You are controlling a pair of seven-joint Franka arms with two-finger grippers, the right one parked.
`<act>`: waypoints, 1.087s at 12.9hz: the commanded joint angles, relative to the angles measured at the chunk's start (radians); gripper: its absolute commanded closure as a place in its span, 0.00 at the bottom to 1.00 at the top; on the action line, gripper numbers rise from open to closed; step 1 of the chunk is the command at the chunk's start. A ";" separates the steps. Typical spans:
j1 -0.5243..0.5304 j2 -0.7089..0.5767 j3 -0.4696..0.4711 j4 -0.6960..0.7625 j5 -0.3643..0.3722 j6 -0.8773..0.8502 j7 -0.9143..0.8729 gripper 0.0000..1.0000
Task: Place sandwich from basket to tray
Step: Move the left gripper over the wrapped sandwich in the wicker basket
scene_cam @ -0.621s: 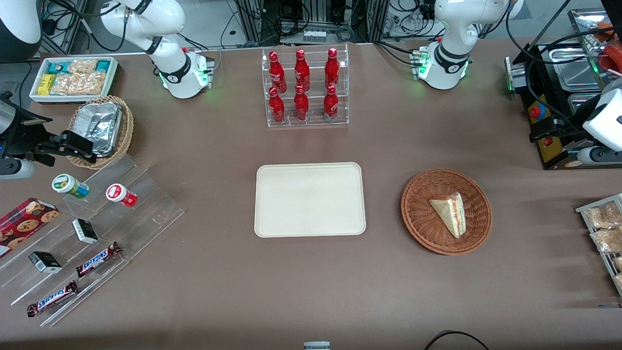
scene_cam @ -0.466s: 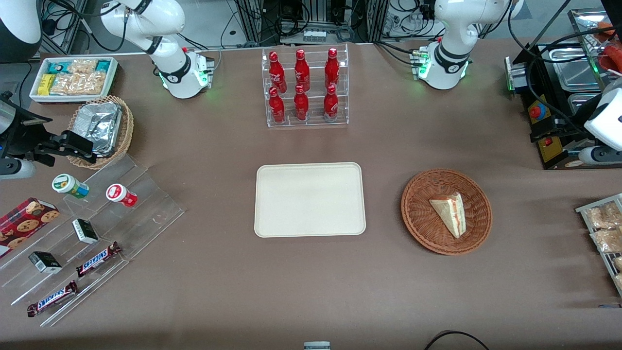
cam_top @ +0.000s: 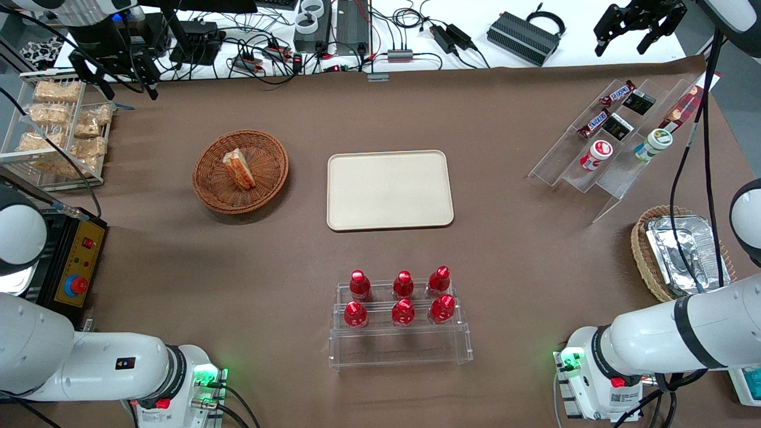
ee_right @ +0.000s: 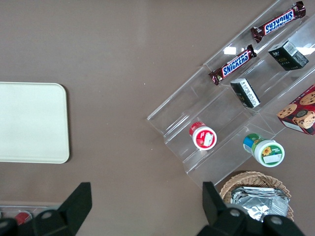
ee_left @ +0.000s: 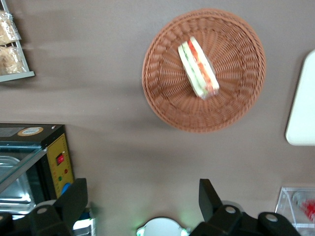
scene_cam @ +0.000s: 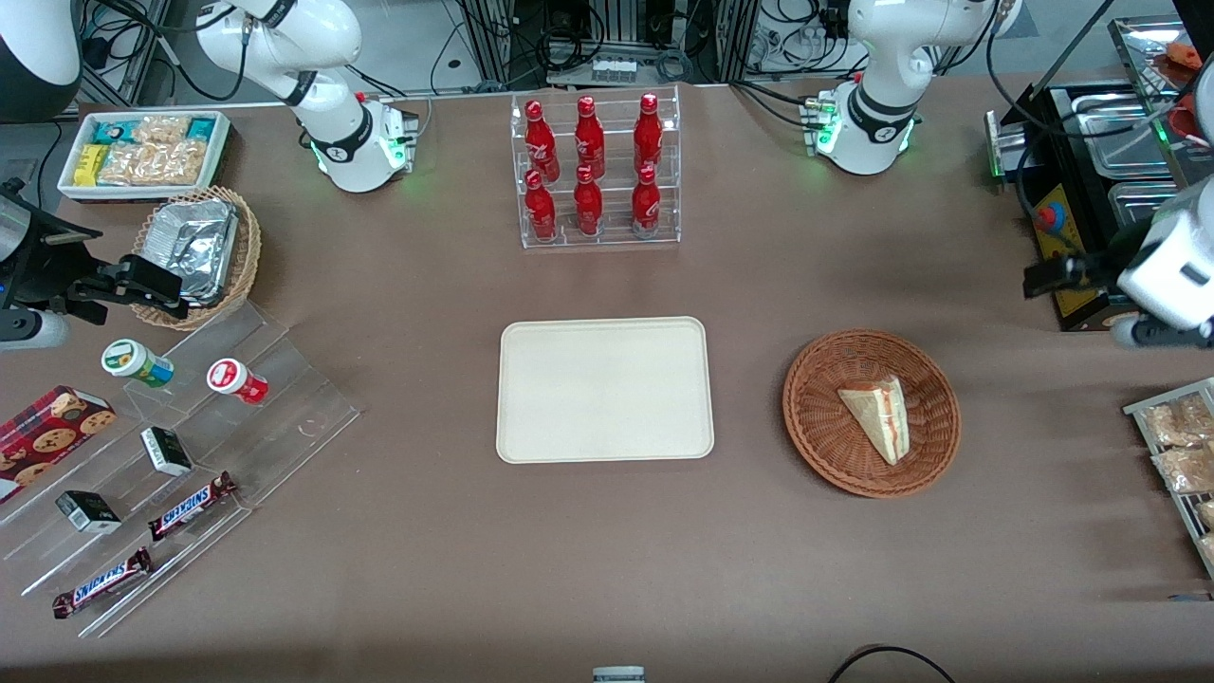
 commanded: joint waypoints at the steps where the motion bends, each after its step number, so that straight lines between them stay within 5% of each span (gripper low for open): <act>1: -0.009 0.101 -0.004 0.020 0.015 0.070 -0.131 0.00; 9: -0.106 0.155 -0.008 -0.198 0.001 0.426 -0.462 0.00; 14: -0.132 0.190 -0.010 -0.324 0.005 0.634 -0.493 0.00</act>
